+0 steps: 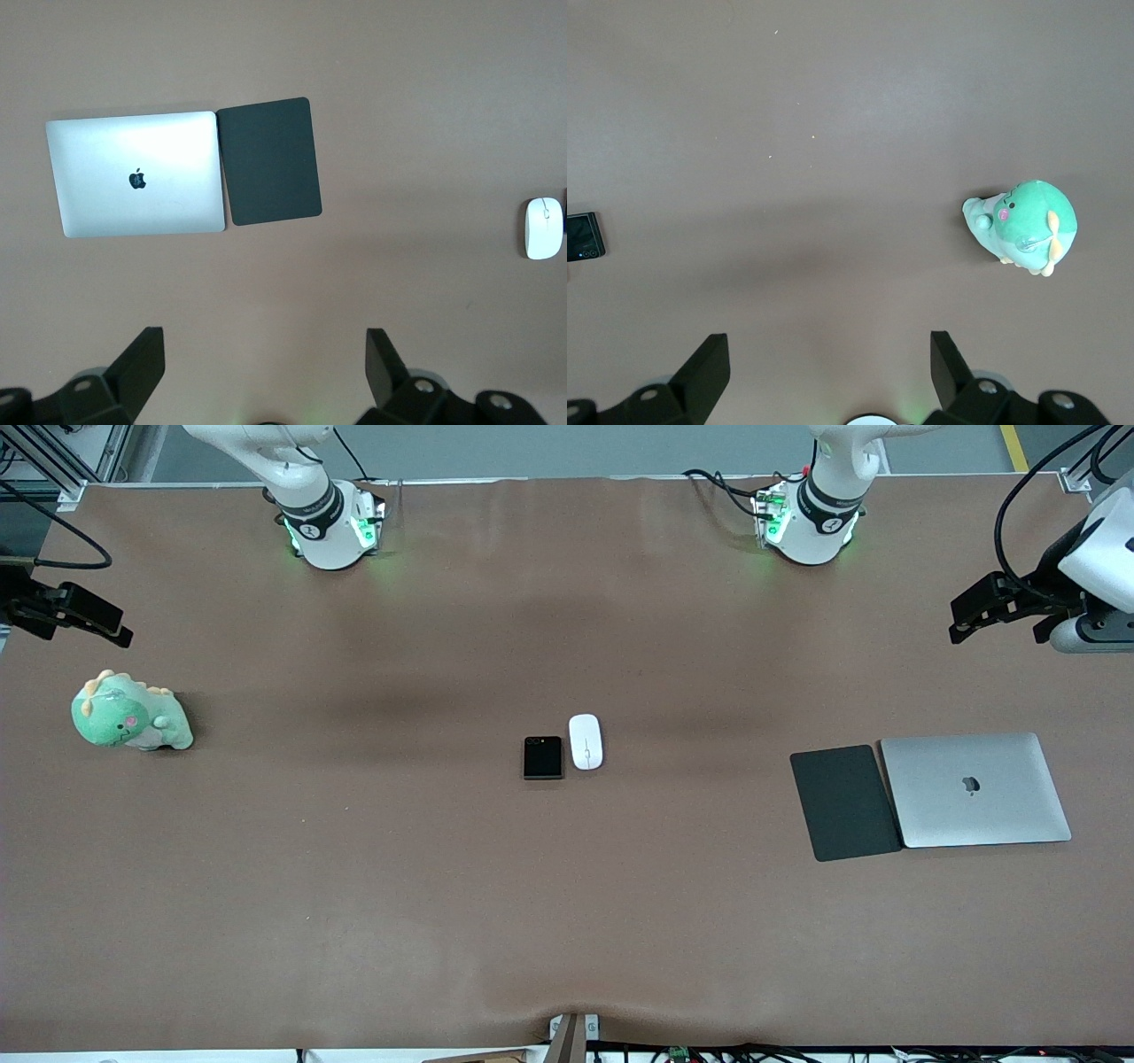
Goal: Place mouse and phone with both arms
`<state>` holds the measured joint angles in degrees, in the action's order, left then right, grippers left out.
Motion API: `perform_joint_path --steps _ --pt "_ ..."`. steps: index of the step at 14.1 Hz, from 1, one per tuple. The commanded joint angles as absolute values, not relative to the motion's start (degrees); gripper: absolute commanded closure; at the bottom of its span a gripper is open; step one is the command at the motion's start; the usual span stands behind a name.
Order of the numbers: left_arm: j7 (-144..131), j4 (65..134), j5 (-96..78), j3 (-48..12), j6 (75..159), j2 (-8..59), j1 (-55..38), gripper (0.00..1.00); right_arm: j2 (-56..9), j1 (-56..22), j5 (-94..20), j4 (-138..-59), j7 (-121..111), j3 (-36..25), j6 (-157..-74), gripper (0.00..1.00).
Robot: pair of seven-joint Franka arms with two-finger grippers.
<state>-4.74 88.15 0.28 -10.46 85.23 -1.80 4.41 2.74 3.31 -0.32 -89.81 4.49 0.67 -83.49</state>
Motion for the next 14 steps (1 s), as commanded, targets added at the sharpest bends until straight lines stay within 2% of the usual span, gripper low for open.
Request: perform_joint_path --steps 1,14 --pt "-5.8 86.4 1.32 -10.63 83.76 -1.05 4.39 0.0 1.93 2.9 0.35 -88.33 4.31 0.44 -82.88 0.0" --pt "-6.41 86.4 1.23 -10.55 84.02 0.96 4.22 0.0 1.93 2.99 0.44 -87.89 4.31 0.44 -82.88 0.0"
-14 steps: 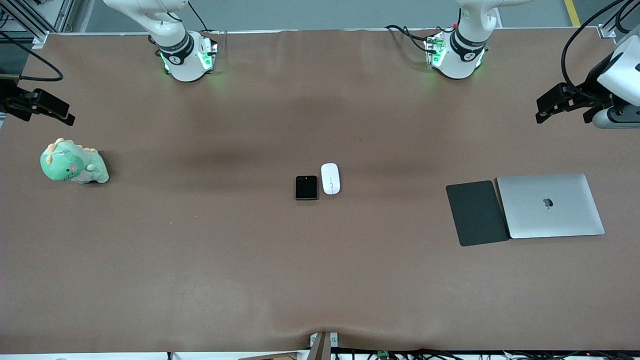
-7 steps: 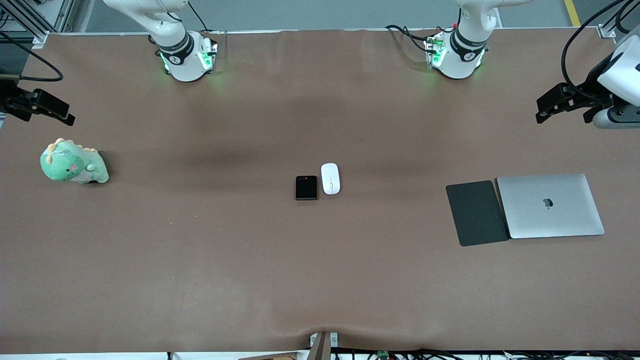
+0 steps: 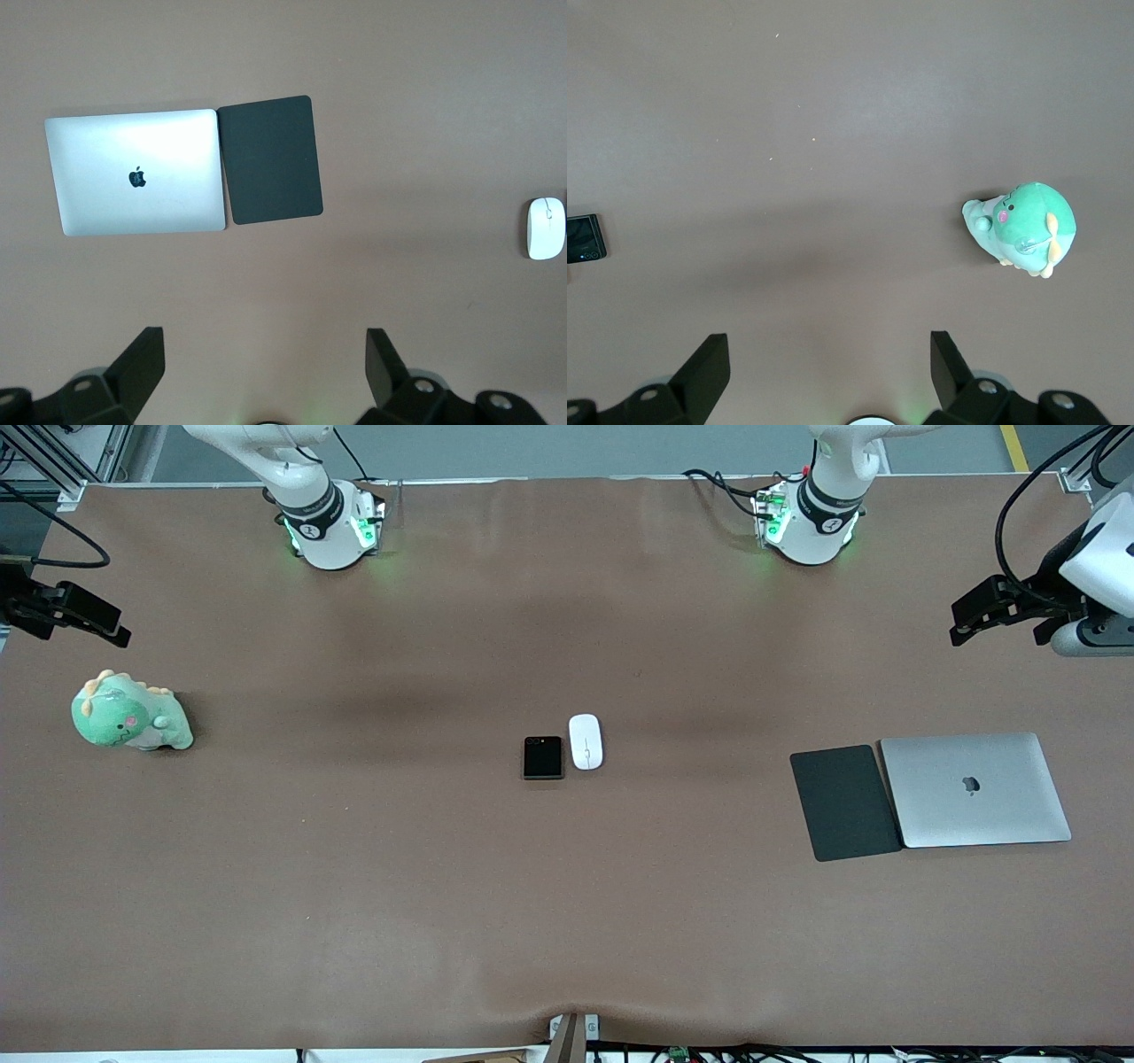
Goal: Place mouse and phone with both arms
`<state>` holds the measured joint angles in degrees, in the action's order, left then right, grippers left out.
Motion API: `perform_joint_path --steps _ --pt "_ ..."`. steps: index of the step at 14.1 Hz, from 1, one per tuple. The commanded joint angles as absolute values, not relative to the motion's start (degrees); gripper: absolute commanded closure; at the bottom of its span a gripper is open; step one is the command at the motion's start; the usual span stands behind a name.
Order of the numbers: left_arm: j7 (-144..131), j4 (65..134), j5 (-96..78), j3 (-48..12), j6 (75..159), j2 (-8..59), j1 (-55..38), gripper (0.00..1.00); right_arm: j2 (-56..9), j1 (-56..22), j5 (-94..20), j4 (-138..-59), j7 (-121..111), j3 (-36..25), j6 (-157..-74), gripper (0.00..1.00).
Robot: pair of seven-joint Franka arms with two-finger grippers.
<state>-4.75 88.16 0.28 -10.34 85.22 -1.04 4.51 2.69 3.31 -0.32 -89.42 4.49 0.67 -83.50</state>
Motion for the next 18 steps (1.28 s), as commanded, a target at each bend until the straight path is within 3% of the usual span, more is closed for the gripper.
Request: perform_joint_path --steps 1,10,18 --pt "-7.46 86.48 1.23 -10.63 84.37 1.4 4.22 0.0 1.93 2.99 0.44 -87.89 4.31 0.44 -82.88 0.0" --pt "-10.01 87.8 0.44 -12.21 90.08 8.25 2.2 0.0 1.93 2.9 0.35 -87.89 4.31 0.44 -82.88 0.0" --pt "-24.68 94.57 0.44 -12.48 103.08 13.0 -8.51 0.0 1.41 2.9 0.26 -87.89 4.31 0.44 -82.88 0.0"
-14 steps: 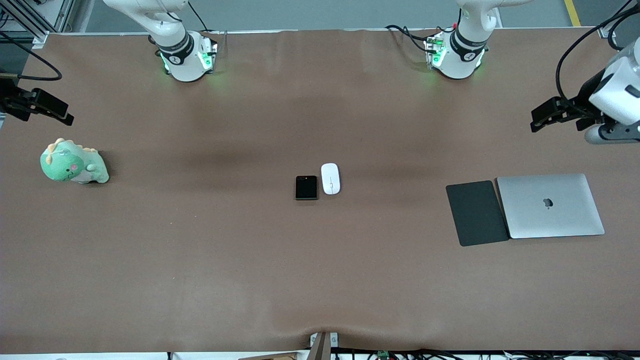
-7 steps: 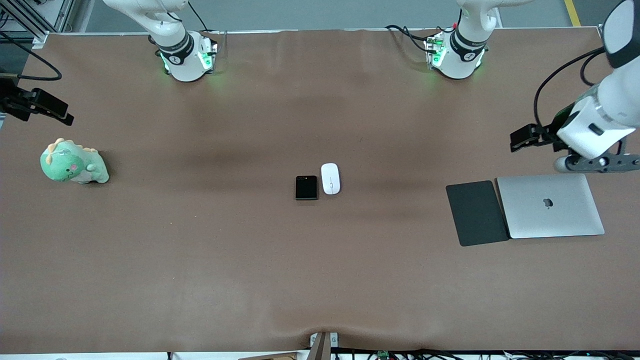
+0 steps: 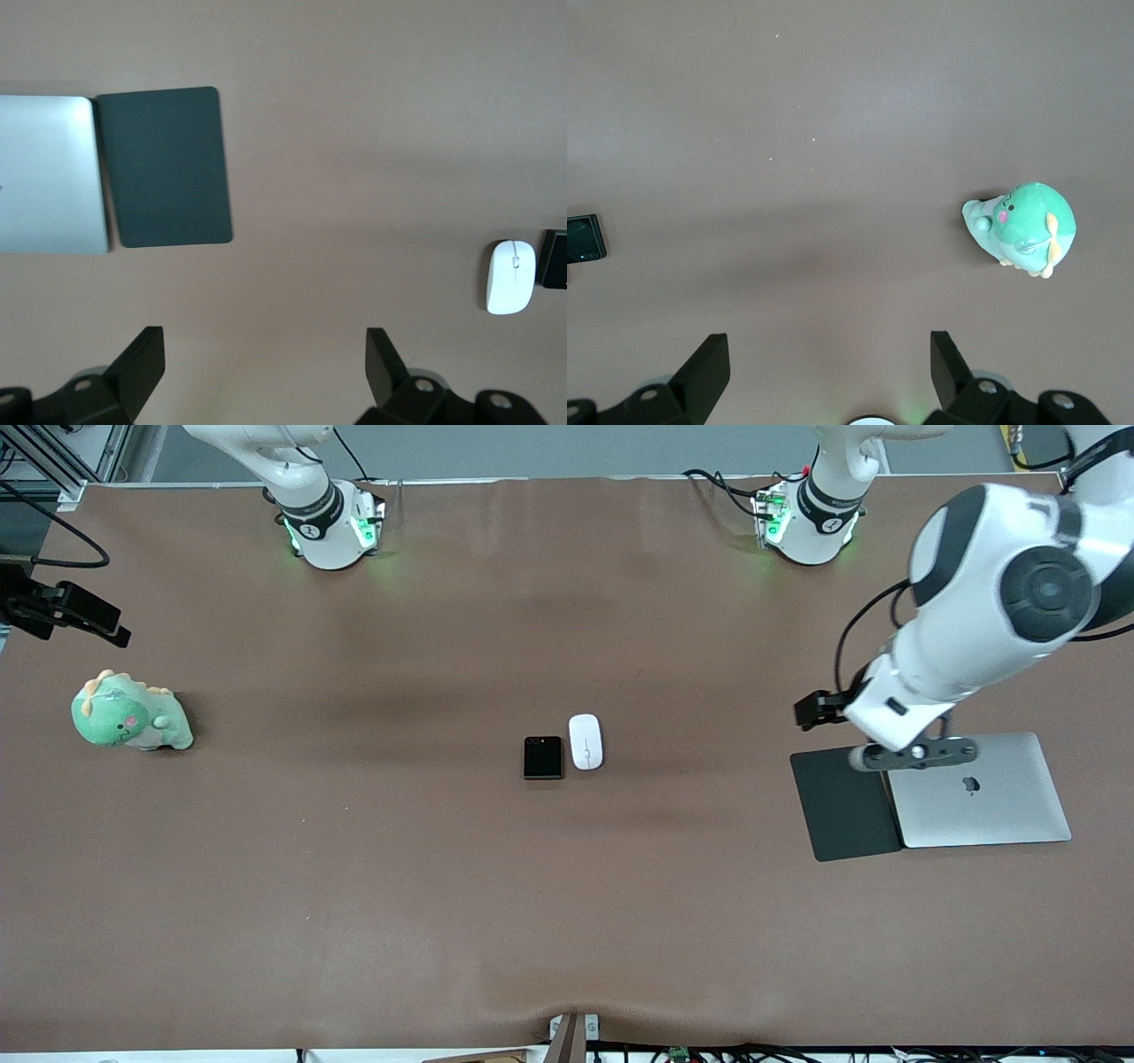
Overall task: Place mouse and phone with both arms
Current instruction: 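Move the left gripper over the white mouse and lower it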
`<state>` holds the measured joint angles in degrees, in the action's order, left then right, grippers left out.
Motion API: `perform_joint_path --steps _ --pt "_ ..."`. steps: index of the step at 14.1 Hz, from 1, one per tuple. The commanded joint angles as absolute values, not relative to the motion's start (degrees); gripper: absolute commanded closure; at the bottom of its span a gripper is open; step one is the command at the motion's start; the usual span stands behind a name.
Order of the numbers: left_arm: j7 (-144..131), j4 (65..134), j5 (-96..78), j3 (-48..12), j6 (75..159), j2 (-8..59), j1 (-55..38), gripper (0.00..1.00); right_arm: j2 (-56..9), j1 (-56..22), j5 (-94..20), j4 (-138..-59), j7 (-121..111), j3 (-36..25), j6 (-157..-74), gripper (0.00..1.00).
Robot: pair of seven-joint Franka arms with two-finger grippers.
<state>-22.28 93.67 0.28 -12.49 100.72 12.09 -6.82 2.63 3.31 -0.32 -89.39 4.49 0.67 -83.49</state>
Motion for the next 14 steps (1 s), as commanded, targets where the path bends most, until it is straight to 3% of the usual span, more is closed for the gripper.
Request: perform_joint_path --steps 1,7,14 --pt "-26.18 94.57 0.44 -12.48 104.4 14.23 -10.09 0.0 1.32 2.81 0.26 -87.89 4.31 0.44 -82.88 0.0" --pt "-41.47 94.48 1.32 -12.3 114.85 23.01 -20.29 0.0 0.79 2.72 0.26 -87.89 4.31 0.44 -82.88 0.0" --pt "-48.86 93.78 3.08 -12.22 126.01 32.77 -27.68 0.0 -4.21 2.64 -0.17 -86.14 5.1 0.53 -83.06 0.0"
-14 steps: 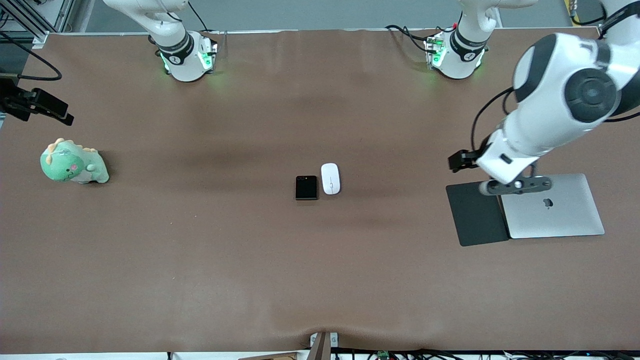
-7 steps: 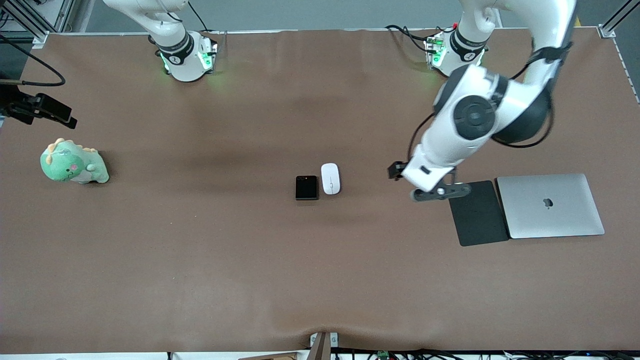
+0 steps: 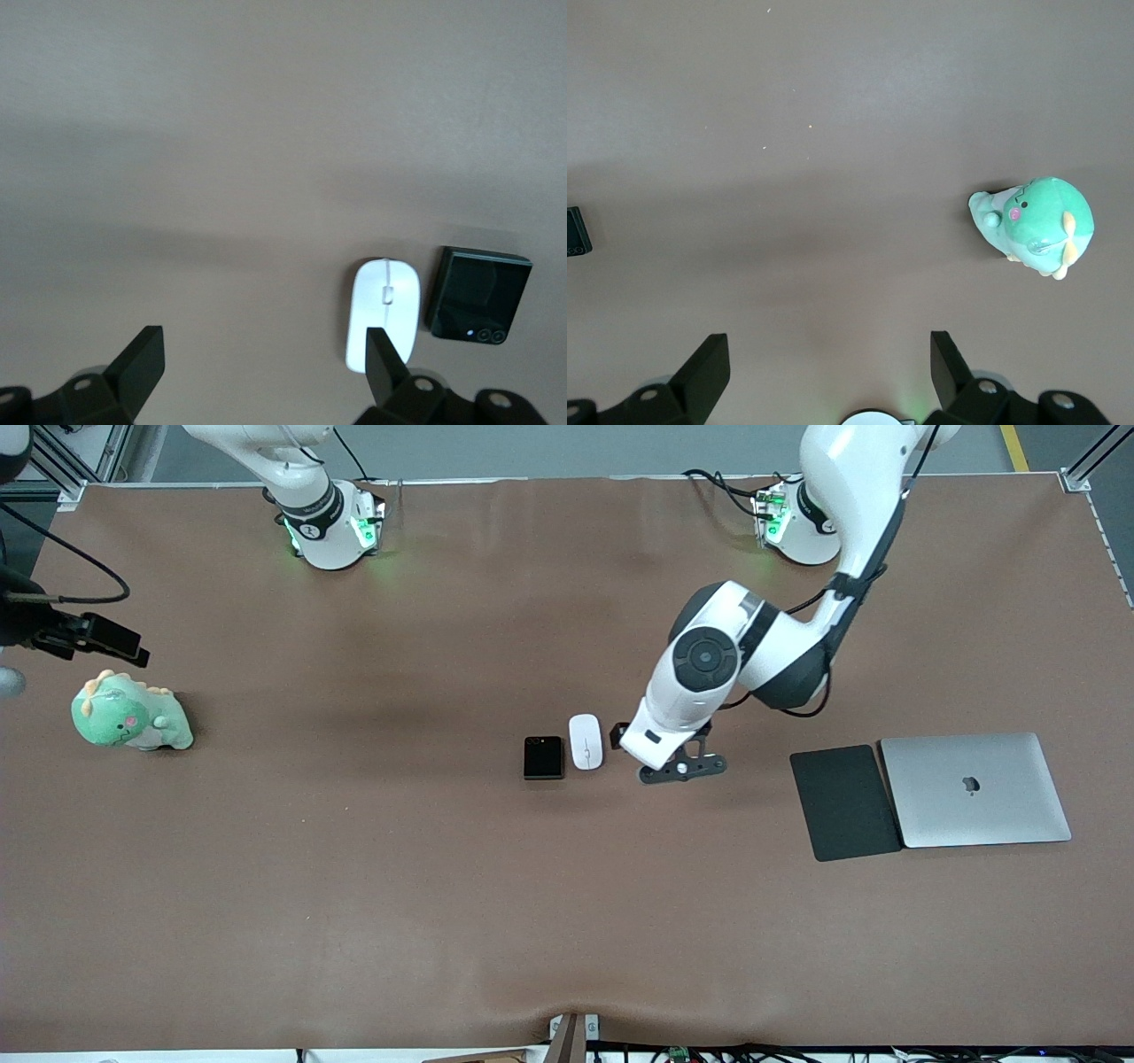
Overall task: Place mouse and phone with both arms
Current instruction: 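Move the left gripper over the white mouse and lower it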
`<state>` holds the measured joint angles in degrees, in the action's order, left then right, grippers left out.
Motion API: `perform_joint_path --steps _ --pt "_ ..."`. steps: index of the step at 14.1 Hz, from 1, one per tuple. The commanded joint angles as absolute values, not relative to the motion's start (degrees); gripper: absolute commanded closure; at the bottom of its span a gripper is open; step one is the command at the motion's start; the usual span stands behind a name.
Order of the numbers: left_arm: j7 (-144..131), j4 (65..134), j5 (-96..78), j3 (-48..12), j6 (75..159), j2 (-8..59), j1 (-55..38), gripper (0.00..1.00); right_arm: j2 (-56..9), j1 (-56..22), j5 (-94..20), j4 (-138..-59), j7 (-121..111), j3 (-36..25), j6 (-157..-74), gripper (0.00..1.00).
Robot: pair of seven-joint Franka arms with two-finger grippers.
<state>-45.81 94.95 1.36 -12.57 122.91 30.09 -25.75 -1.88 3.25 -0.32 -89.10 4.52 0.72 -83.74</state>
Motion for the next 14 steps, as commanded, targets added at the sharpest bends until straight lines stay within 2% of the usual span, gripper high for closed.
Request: perform_joint_path --steps 1,5,14 --pt "-49.56 93.61 3.08 -12.13 127.6 34.09 -28.47 0.0 -5.44 2.64 -0.09 -85.52 5.1 0.53 -83.06 0.0" --pt "-53.95 92.03 5.62 -11.87 131.57 38.84 -31.55 0.0 -10.27 2.64 -0.26 -81.22 6.23 0.53 -83.67 0.0" --pt "-59.15 89.38 8.96 -11.78 135.08 43.94 -34.45 0.04 -12.65 -0.17 -0.09 -80.68 13.45 0.53 -85.78 0.0"
